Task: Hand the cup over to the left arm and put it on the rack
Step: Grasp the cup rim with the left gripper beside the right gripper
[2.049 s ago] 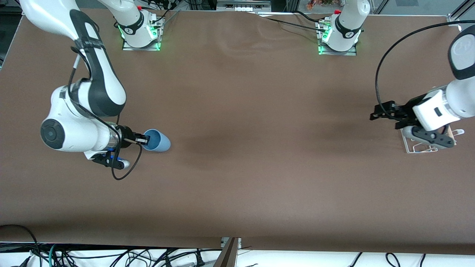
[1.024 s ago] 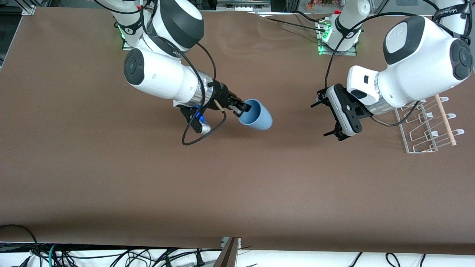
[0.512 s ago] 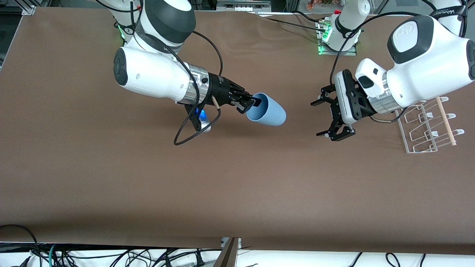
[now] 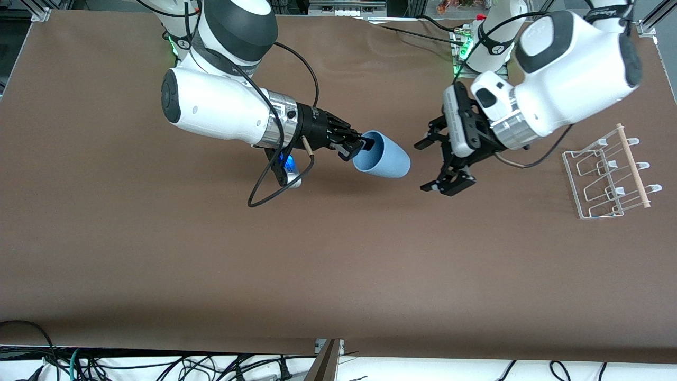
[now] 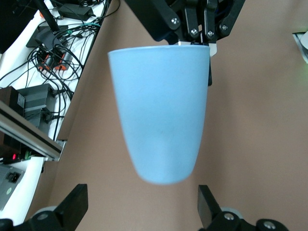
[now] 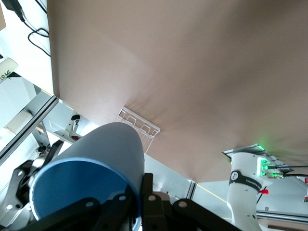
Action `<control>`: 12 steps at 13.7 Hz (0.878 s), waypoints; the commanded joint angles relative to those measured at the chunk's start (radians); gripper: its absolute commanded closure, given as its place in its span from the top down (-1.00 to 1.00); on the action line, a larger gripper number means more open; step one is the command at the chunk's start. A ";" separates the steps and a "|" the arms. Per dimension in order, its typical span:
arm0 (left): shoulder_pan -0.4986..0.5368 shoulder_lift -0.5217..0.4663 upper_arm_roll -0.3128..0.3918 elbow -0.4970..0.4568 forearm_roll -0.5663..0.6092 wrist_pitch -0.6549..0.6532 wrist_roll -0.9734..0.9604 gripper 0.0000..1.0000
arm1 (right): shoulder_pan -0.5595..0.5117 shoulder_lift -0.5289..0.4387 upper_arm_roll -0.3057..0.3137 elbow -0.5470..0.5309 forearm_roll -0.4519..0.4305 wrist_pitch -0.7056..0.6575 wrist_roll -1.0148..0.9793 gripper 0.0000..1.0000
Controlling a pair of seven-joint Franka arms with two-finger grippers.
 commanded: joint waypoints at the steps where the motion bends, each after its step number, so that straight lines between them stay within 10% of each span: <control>1: 0.011 -0.038 -0.040 -0.067 -0.029 0.064 0.005 1.00 | -0.008 0.010 0.006 0.028 0.026 0.001 0.002 -1.00; 12: 0.002 -0.016 -0.112 -0.068 0.043 0.161 -0.191 1.00 | -0.008 0.009 0.006 0.029 0.026 0.001 -0.002 -1.00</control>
